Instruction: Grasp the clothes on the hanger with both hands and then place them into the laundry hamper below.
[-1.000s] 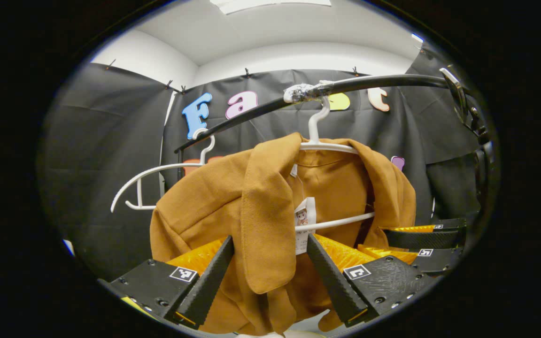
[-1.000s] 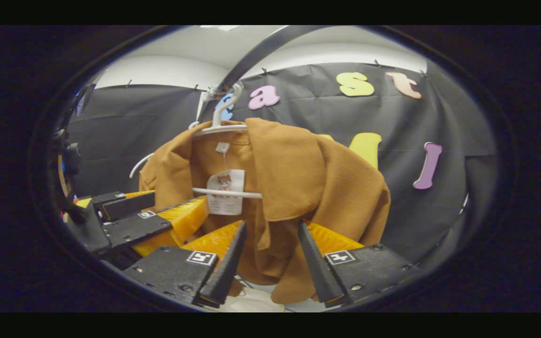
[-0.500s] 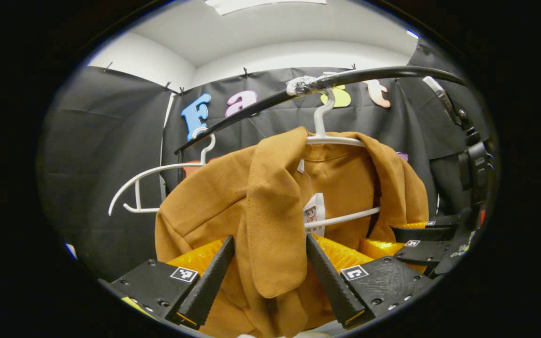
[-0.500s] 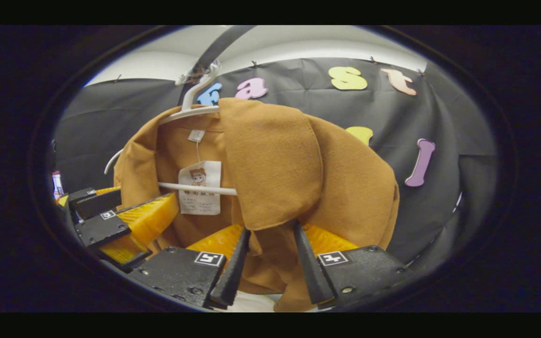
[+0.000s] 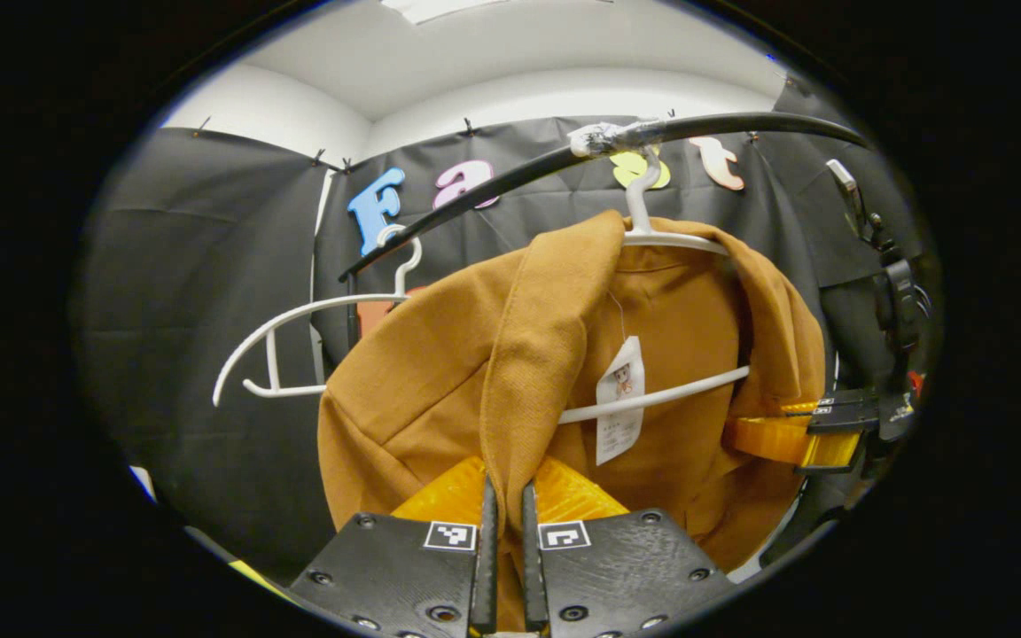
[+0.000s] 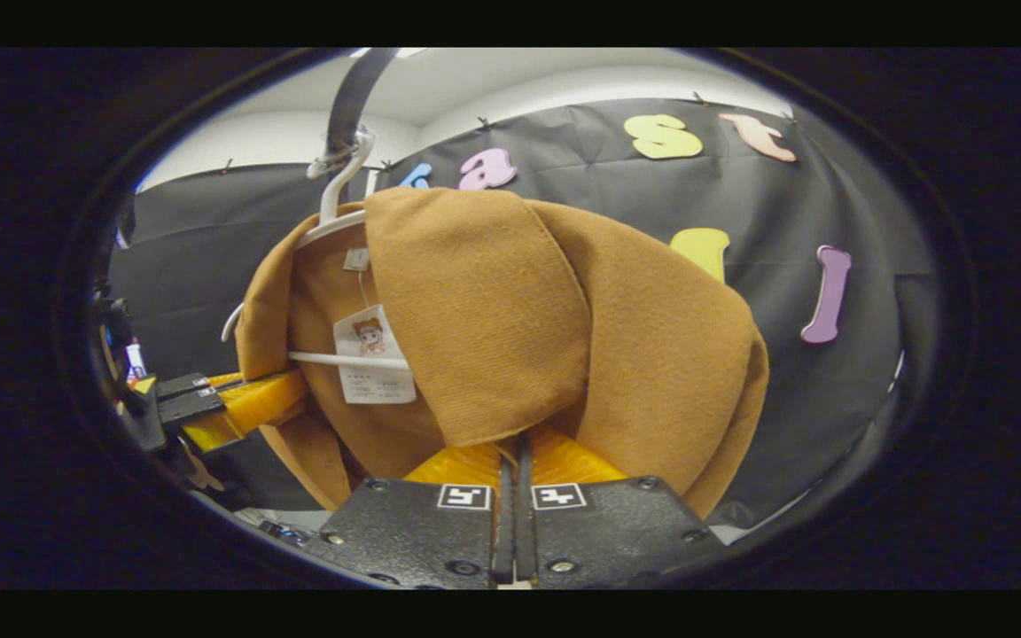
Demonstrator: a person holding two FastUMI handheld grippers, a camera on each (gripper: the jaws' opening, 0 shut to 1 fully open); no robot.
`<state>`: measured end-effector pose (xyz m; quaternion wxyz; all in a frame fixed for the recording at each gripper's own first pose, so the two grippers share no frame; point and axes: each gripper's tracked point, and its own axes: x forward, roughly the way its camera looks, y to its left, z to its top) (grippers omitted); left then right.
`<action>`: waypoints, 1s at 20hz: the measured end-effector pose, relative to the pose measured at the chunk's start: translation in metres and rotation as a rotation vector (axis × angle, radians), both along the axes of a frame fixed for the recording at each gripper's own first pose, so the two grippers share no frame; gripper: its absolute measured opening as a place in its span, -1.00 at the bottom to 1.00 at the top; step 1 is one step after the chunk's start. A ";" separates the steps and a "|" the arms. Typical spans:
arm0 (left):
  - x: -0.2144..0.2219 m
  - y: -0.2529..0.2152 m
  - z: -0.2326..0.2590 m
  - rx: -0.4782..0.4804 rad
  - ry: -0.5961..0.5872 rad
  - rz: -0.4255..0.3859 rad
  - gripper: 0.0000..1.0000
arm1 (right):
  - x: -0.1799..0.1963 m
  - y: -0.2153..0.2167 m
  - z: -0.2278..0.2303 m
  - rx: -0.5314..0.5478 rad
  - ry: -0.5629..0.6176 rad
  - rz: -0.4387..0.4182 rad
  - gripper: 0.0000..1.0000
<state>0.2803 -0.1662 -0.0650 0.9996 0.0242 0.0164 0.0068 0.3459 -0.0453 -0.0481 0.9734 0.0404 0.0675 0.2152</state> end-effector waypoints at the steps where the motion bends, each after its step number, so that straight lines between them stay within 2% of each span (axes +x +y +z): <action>1: -0.002 0.002 -0.004 -0.010 0.011 0.000 -0.87 | -0.001 -0.003 -0.003 0.015 0.014 0.013 -0.92; 2: -0.004 -0.001 -0.004 -0.020 0.016 -0.020 -0.99 | -0.002 -0.002 -0.002 0.037 0.024 0.040 -0.91; 3: -0.005 0.000 -0.003 -0.021 0.023 -0.025 -0.94 | -0.002 -0.005 0.000 0.054 0.030 0.059 -0.91; 5: -0.008 -0.002 -0.002 -0.016 0.031 -0.046 -0.99 | -0.004 -0.003 0.001 0.083 0.032 0.138 -0.91; 7: -0.011 -0.002 0.000 -0.027 0.033 -0.078 -0.99 | -0.013 0.002 0.005 0.123 0.051 0.247 -0.92; 9: -0.015 0.001 0.005 -0.074 0.033 -0.101 -0.94 | -0.026 0.008 0.010 0.190 0.070 0.362 -0.93; 11: -0.019 0.002 0.014 -0.123 0.031 -0.125 -1.00 | -0.031 0.003 0.018 0.259 0.082 0.427 -0.94; 14: -0.025 0.013 0.031 -0.130 0.000 -0.136 -0.94 | -0.048 0.004 0.044 0.423 0.096 0.550 -0.92; 16: -0.027 0.018 0.045 -0.145 -0.024 -0.146 -1.00 | -0.062 0.006 0.062 0.484 0.079 0.645 -0.94; 18: -0.028 0.021 0.058 -0.169 -0.047 -0.164 -0.94 | -0.081 0.008 0.081 0.540 0.052 0.746 -0.92; 19: -0.030 0.020 0.064 -0.181 -0.059 -0.175 -1.00 | -0.087 0.006 0.090 0.577 0.039 0.776 -0.92; 20: -0.030 0.024 0.071 -0.186 -0.074 -0.172 -0.94 | -0.085 0.001 0.096 0.610 0.032 0.785 -0.93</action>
